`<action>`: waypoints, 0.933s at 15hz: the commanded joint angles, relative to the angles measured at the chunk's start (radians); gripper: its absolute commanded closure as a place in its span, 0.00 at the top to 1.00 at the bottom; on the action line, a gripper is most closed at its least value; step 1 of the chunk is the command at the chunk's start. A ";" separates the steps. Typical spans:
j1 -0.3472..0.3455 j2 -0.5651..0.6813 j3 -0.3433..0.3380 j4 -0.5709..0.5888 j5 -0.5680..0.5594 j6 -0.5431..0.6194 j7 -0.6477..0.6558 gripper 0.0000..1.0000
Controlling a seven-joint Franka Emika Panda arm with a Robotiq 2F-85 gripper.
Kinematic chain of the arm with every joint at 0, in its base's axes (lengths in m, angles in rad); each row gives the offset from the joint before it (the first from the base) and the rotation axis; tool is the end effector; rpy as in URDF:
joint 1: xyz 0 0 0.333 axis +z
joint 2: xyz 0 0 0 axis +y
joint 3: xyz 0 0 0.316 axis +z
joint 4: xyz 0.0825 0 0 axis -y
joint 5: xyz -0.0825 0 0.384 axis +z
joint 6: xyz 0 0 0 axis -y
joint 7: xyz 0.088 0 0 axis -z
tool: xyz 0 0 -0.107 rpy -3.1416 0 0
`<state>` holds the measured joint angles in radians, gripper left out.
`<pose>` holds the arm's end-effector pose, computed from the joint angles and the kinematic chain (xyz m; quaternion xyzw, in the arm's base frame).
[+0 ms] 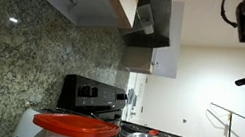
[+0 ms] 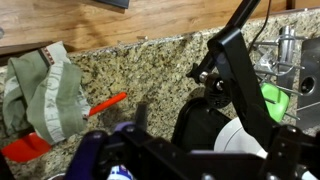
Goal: Put the red lid on top of the coffee maker
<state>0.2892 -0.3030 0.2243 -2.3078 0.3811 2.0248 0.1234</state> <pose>0.3886 0.2487 0.4661 -0.9847 -0.1063 0.0340 0.1341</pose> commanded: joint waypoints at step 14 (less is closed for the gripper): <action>-0.097 0.067 -0.066 0.062 0.062 0.181 0.005 1.00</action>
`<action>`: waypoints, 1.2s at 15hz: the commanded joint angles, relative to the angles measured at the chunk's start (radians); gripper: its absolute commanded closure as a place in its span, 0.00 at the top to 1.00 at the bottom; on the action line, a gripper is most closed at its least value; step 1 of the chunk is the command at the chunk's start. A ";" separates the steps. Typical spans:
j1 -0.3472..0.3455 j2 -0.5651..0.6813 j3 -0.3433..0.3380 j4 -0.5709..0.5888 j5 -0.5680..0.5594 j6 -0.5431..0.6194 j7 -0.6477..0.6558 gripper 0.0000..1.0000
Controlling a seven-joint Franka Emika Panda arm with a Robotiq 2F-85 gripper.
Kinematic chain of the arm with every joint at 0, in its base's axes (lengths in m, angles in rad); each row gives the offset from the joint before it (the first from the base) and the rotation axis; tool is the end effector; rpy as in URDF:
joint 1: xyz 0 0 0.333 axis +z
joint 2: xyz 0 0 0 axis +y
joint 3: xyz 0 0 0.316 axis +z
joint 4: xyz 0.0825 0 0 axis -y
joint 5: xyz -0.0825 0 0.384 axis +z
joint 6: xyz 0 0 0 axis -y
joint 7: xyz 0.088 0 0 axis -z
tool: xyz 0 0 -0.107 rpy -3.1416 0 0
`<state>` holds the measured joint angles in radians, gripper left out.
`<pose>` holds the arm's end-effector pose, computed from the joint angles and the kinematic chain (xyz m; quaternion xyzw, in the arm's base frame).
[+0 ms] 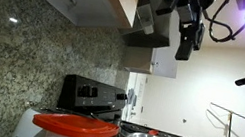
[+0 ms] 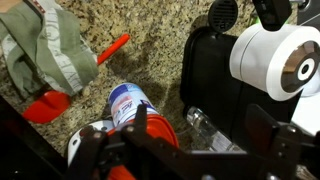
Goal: Put the red lid on top of the coffee maker
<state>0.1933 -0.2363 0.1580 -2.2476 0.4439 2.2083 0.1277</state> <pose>0.4613 0.1881 0.4836 -0.9805 0.0042 -0.0537 0.1888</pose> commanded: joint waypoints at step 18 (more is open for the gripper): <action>-0.102 0.304 -0.090 0.171 0.228 0.203 -0.040 1.00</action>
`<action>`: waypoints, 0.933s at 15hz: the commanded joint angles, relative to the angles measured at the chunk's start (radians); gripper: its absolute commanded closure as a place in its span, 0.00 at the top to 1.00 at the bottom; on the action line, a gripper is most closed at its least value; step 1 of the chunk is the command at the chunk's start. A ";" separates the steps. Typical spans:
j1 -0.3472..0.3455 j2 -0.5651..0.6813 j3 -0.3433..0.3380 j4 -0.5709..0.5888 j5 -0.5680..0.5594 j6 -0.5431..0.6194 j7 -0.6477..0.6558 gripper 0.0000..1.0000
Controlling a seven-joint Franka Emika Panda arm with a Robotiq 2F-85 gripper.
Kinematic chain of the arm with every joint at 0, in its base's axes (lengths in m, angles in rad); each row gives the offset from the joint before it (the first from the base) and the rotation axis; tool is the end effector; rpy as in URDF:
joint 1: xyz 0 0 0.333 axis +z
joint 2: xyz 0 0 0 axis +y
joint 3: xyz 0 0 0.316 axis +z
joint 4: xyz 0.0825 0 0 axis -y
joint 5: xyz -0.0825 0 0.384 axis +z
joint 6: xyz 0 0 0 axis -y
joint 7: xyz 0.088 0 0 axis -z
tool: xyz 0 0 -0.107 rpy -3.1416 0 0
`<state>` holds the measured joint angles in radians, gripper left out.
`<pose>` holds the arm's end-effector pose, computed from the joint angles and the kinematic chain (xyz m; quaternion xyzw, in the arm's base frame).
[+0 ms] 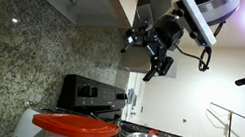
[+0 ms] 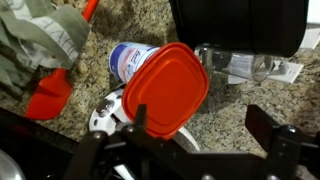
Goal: Put the red lid on top of the coffee maker
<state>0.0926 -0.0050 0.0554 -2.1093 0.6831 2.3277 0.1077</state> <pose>0.5572 0.0942 0.4437 -0.9403 0.1825 -0.0701 0.2787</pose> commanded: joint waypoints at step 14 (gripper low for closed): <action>-0.027 0.172 0.021 0.048 -0.038 0.153 -0.003 1.00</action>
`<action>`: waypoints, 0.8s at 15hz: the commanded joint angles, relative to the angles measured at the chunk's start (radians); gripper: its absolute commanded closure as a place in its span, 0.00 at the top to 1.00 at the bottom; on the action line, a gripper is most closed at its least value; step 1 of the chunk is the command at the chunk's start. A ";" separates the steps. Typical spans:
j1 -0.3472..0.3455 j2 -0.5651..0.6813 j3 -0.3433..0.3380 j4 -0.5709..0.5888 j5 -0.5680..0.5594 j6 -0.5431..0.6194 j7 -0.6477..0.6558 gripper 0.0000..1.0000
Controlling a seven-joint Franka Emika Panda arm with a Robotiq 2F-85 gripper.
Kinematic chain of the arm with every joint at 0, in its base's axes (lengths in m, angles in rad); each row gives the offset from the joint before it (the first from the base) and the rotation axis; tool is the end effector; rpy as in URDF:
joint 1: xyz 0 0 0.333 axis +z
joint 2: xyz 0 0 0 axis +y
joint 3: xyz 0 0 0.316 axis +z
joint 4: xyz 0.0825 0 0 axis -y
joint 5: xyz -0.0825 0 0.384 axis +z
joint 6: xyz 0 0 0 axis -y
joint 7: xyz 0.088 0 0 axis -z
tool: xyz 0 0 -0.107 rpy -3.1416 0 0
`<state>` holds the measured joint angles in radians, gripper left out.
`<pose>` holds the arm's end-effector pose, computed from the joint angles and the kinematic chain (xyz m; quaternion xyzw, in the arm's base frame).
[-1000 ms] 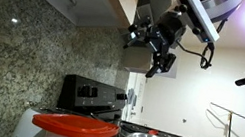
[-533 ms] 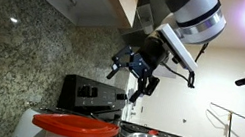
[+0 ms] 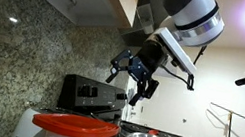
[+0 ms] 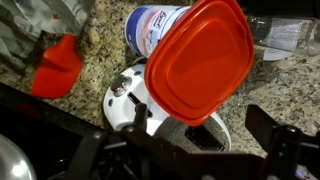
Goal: Put the red lid on top of the coffee maker
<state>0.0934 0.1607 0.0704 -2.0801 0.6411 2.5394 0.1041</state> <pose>0.5916 0.0895 0.3799 -0.9436 0.2033 -0.1095 0.2371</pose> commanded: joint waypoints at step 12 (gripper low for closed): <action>-0.086 0.188 -0.031 0.155 -0.106 -0.189 0.154 1.00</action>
<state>0.0296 0.3275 0.0301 -1.9882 0.5603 2.4947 0.2122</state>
